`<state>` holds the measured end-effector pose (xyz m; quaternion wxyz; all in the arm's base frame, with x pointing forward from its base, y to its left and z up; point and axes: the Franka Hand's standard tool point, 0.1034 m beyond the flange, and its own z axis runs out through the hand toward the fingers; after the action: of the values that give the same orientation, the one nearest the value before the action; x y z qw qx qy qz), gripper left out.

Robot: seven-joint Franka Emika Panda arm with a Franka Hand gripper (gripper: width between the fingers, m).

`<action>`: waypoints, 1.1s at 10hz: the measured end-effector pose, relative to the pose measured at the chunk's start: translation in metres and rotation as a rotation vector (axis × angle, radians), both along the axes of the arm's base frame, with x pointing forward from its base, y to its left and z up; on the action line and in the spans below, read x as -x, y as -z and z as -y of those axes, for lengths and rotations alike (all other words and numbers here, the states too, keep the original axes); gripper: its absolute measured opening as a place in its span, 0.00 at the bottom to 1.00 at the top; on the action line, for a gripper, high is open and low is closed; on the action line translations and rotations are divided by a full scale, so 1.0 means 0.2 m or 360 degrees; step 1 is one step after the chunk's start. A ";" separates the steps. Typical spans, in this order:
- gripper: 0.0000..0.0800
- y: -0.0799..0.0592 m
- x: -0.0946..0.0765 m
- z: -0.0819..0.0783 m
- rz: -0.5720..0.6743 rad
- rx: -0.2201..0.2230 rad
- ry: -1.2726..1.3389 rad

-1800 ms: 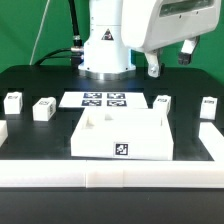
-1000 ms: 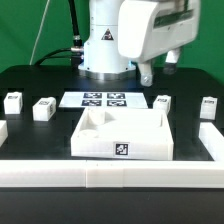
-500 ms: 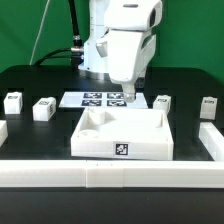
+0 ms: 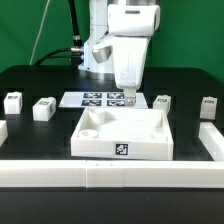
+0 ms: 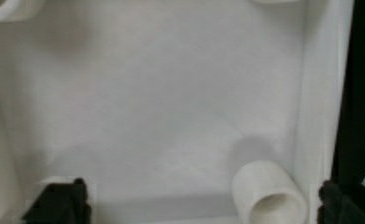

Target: Assemble one leg

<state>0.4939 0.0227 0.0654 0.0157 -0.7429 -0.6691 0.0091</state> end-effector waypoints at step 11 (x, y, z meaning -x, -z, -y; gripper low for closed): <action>0.81 0.25 0.29 -0.07 -0.0011 -0.0039 -0.0114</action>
Offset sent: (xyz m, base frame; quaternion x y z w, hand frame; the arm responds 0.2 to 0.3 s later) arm 0.0000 0.0000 0.0000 0.0000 0.0000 0.0000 1.0000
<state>0.4355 0.0357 0.0147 0.0265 -0.7183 -0.6953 0.0040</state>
